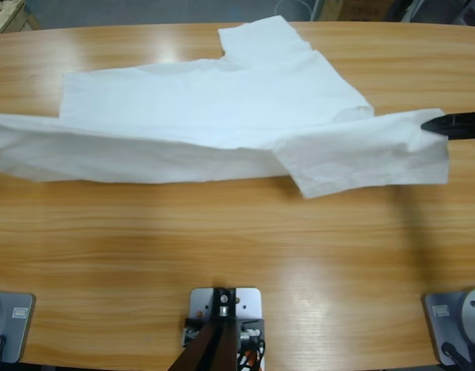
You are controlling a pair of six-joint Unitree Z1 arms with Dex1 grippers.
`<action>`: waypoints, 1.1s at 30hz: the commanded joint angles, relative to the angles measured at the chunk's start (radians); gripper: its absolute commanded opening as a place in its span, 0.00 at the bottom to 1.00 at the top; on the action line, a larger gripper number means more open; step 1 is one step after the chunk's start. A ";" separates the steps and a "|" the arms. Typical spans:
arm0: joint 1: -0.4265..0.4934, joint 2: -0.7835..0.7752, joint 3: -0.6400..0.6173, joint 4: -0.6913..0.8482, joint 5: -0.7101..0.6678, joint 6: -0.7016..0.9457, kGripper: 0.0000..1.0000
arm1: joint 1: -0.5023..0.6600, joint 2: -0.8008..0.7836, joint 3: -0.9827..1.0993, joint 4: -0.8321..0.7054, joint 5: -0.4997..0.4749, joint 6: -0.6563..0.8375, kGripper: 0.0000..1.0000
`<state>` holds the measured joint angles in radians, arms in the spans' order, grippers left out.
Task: Fold clothes
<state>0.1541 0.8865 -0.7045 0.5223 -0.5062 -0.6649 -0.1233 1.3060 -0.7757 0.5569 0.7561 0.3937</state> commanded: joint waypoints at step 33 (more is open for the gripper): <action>-0.142 -0.330 0.175 0.364 0.125 -0.159 0.00 | -0.012 0.027 0.024 0.068 -0.031 -0.052 0.00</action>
<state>0.0318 0.4721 -0.5622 0.8845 -0.4200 -0.8091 -0.1238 1.3433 -0.8186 0.6113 0.7460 0.3546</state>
